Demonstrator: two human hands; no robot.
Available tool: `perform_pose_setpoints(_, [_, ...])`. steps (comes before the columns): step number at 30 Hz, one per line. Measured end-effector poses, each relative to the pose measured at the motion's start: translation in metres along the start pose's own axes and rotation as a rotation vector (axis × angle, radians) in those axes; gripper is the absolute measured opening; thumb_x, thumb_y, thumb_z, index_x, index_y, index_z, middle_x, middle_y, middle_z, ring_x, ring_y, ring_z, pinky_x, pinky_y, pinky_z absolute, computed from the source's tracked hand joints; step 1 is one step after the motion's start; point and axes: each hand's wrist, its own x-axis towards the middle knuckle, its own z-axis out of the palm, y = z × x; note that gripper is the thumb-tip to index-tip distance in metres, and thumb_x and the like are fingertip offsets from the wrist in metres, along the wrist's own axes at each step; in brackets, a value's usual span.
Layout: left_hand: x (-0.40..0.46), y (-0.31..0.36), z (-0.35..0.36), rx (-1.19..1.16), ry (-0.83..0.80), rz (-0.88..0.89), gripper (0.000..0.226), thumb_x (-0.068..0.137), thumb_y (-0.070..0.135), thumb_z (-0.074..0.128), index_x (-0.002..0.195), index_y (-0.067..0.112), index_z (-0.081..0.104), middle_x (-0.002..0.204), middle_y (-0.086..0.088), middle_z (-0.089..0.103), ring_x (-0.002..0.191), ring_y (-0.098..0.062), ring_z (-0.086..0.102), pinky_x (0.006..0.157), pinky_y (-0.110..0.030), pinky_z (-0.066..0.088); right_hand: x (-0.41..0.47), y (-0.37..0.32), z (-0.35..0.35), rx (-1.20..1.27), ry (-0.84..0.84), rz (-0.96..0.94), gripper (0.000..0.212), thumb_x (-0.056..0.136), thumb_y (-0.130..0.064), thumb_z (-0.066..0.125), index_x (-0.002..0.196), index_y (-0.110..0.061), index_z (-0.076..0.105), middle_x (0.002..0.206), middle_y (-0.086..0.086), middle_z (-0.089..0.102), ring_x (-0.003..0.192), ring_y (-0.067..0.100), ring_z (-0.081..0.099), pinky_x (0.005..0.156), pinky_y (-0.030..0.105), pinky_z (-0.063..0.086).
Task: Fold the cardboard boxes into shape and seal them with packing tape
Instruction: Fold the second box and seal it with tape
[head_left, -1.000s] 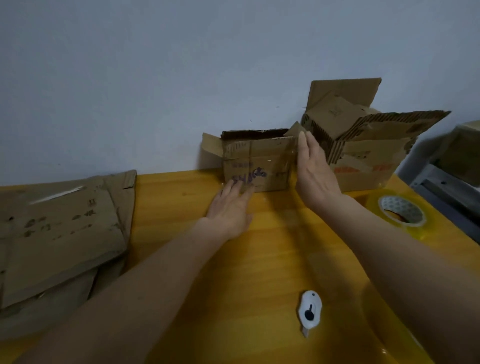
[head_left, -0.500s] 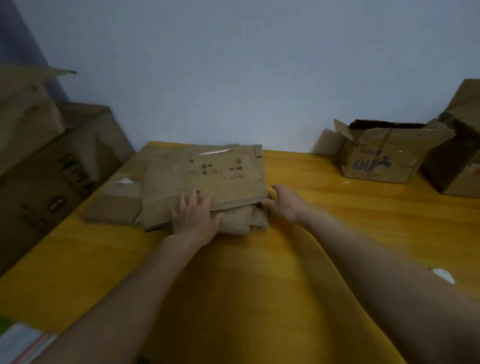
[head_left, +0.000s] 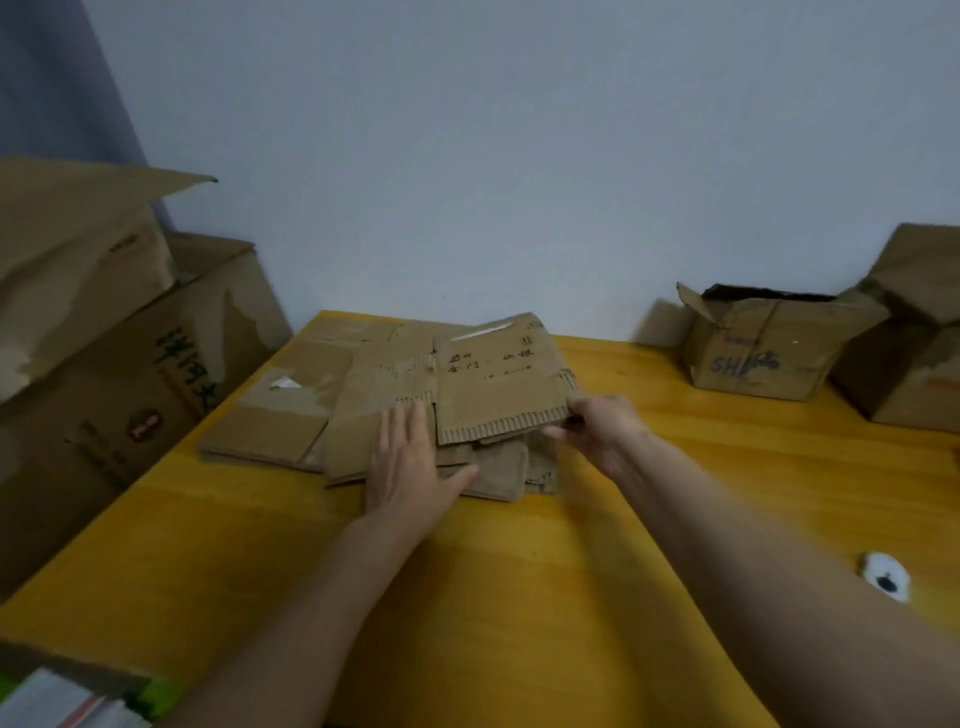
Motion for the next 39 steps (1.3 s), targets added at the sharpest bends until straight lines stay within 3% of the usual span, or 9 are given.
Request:
perform_pose_setpoints(3, [0.002,0.031,-0.009,0.033,0.102,0.248,0.096,0.084,0.057,0.060,0.152,0.031,-0.002,0.161,0.005,0.002,0.148,-0.018,0.004,0.118,-0.036,0.004,-0.021,-0.026,-0.032,0.065,-0.052,-0.081,0.015,0.097,0.000,0.043,0.101,0.009,0.055,0.098,0.022,0.067,0.082,0.029,0.071,0.067,0.036,0.060])
perform_pose_setpoints(8, [0.004,0.101,-0.035,-0.118,0.158,0.433,0.057,0.093,0.008,0.051,0.142,0.034,0.041,0.147,0.002,0.045,0.131,-0.023,0.044,0.108,-0.038,0.037,-0.055,-0.070,-0.097,0.166,-0.106,-0.245,0.024,0.100,-0.004,0.041,0.116,0.010,0.052,0.096,0.021,0.068,0.085,0.028,0.070,0.068,0.033,0.061])
perform_pose_setpoints(11, [0.001,0.149,-0.061,-0.069,0.128,0.431,0.040,0.097,0.016,0.045,0.130,0.035,0.056,0.123,-0.001,0.064,0.104,-0.027,0.060,0.083,-0.035,0.049,-0.074,-0.092,-0.126,0.195,-0.174,-0.307,0.043,0.101,-0.032,0.043,0.130,-0.001,0.045,0.115,0.019,0.064,0.101,0.030,0.066,0.082,0.038,0.057])
perform_pose_setpoints(15, [-0.010,0.216,-0.102,-0.045,-0.095,0.362,0.020,0.100,0.024,0.041,0.090,0.019,0.059,0.100,-0.005,0.063,0.085,-0.023,0.053,0.070,-0.029,0.039,-0.097,-0.109,-0.150,-0.037,-0.155,-0.281,0.064,0.094,-0.042,0.053,0.148,-0.018,0.028,0.137,0.018,0.047,0.112,0.034,0.057,0.086,0.044,0.055])
perform_pose_setpoints(21, [-0.041,0.275,-0.134,-0.398,-0.540,0.294,0.021,0.099,0.013,0.044,0.090,0.010,0.063,0.094,-0.007,0.066,0.083,-0.020,0.062,0.067,-0.026,0.050,-0.123,-0.116,-0.160,-0.177,-0.275,-0.096,0.053,0.091,-0.050,0.054,0.133,-0.018,0.052,0.131,0.016,0.052,0.111,0.039,0.056,0.085,0.051,0.055])
perform_pose_setpoints(27, [-0.063,0.282,-0.108,-0.960,-0.926,0.109,0.035,0.094,0.011,0.036,0.123,-0.002,0.051,0.119,-0.027,0.052,0.110,-0.045,0.053,0.100,-0.062,0.039,-0.134,-0.106,-0.171,-0.255,-0.256,-0.168,0.042,0.086,-0.044,0.065,0.116,-0.015,0.064,0.115,0.012,0.064,0.105,0.033,0.061,0.082,0.050,0.055])
perform_pose_setpoints(32, [-0.062,0.290,-0.079,-0.912,-0.863,-0.061,0.057,0.090,0.063,0.044,0.124,0.017,0.046,0.127,-0.018,0.049,0.098,-0.042,0.061,0.098,-0.071,0.034,-0.138,-0.093,-0.173,-0.200,-0.186,-0.163,0.030,0.089,-0.030,0.063,0.114,-0.013,0.063,0.104,0.009,0.067,0.096,0.030,0.065,0.066,0.040,0.055])
perform_pose_setpoints(37, [-0.059,0.292,-0.061,-0.838,-0.715,-0.119,0.053,0.091,0.050,0.054,0.130,0.014,0.050,0.128,-0.016,0.052,0.104,-0.034,0.062,0.082,-0.066,0.049,-0.137,-0.088,-0.169,-0.123,-0.120,-0.189,0.015,0.093,-0.019,0.055,0.093,-0.009,0.065,0.074,0.005,0.068,0.069,0.019,0.068,0.054,0.031,0.054])
perform_pose_setpoints(39, [-0.058,0.292,-0.055,-0.824,-0.658,-0.141,0.043,0.096,0.042,0.050,0.125,0.011,0.053,0.123,-0.015,0.054,0.105,-0.033,0.059,0.080,-0.063,0.052,-0.135,-0.087,-0.170,-0.045,-0.064,-0.155,0.017,0.094,-0.015,0.051,0.096,-0.006,0.064,0.081,0.011,0.065,0.075,0.024,0.065,0.059,0.034,0.055])
